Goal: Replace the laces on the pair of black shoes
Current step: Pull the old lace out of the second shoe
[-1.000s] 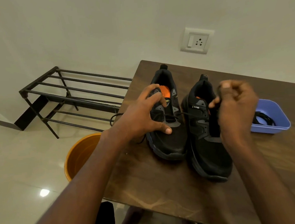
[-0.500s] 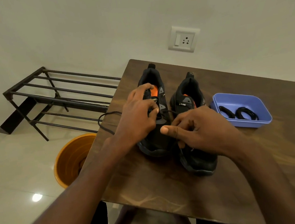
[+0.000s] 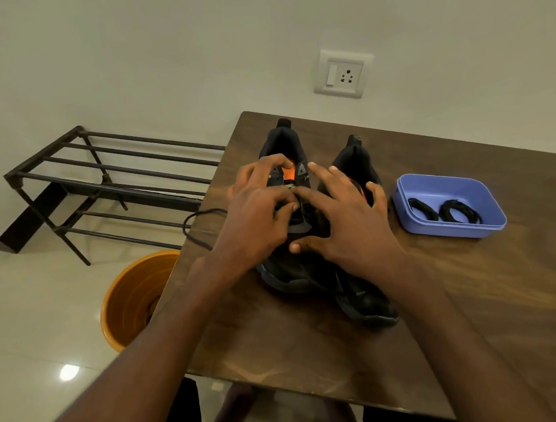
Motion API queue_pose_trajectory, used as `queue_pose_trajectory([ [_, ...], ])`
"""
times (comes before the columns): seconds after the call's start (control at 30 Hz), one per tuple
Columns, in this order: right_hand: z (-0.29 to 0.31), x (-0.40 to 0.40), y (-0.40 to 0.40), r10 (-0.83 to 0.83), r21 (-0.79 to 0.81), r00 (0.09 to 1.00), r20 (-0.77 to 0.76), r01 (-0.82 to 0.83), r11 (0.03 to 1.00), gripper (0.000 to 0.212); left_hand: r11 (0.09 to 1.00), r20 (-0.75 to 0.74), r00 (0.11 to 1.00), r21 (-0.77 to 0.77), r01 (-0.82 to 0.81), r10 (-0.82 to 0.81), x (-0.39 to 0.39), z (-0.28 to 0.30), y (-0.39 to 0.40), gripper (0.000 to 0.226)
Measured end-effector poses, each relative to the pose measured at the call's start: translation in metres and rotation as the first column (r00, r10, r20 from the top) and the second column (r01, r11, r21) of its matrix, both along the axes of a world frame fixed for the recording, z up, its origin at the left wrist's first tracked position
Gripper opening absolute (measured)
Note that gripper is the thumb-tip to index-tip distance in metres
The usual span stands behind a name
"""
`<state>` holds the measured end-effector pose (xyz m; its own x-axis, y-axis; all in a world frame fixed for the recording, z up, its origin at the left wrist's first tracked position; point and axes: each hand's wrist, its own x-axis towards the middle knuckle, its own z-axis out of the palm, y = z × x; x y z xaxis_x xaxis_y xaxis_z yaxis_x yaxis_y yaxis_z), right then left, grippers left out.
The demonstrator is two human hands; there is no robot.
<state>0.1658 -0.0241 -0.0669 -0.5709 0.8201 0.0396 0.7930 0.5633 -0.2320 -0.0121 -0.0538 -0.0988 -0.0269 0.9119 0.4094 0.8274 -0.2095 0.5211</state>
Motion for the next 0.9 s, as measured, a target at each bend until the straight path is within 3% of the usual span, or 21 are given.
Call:
queue_pose_trajectory([
  [0.1,-0.001,0.004,0.003,-0.018,-0.048,0.999,0.034,0.019,0.999,0.092,0.997,0.084,0.994,-0.007,-0.075,0.075,-0.002,-0.002,0.004,0.01],
  [0.17,0.001,0.005,0.004,-0.027,-0.088,0.999,0.019,0.028,0.996,0.093,0.989,0.287,0.948,-0.088,-0.117,0.138,-0.005,0.0,0.005,0.015],
  [0.27,0.003,0.005,0.005,-0.032,-0.116,0.999,-0.001,0.031,0.993,0.097,0.975,0.524,0.84,-0.222,-0.024,0.14,-0.004,0.009,0.003,0.017],
  [0.37,-0.001,0.001,0.002,-0.019,-0.088,1.0,-0.019,0.017,0.996,0.099,0.985,0.369,0.929,-0.17,0.031,0.034,0.0,0.013,-0.003,0.015],
  [0.43,-0.003,0.0,0.0,-0.014,-0.062,0.999,-0.035,0.012,0.998,0.098,0.99,0.087,0.996,-0.141,-0.021,0.034,0.001,0.013,-0.003,0.009],
  [0.5,-0.003,-0.001,0.0,-0.014,-0.046,0.999,-0.049,0.012,0.999,0.097,0.99,-0.158,0.985,-0.11,-0.093,0.075,0.001,0.013,-0.003,0.009],
  [0.7,-0.002,-0.002,-0.002,-0.026,-0.057,0.999,-0.046,0.023,0.998,0.098,0.989,-0.259,0.961,-0.082,-0.124,0.099,-0.002,0.019,-0.002,0.005],
  [0.73,-0.002,-0.002,-0.002,-0.029,-0.059,0.998,-0.048,0.026,0.998,0.098,0.99,-0.175,0.98,-0.084,-0.11,0.094,-0.002,0.018,-0.002,0.004],
  [0.8,-0.001,-0.004,-0.002,-0.028,-0.052,0.997,-0.066,0.025,0.998,0.098,0.996,0.224,0.973,-0.076,-0.037,0.054,-0.002,0.02,-0.005,0.005],
  [0.83,-0.001,-0.004,-0.002,-0.028,-0.049,0.996,-0.082,0.024,0.999,0.097,0.998,0.44,0.897,-0.058,-0.004,0.029,-0.003,0.022,-0.006,0.007],
  [0.9,0.0,-0.004,-0.003,-0.03,-0.043,0.995,-0.1,0.026,0.999,0.097,0.996,0.641,0.767,-0.069,0.058,-0.001,-0.005,0.025,-0.007,0.012],
])
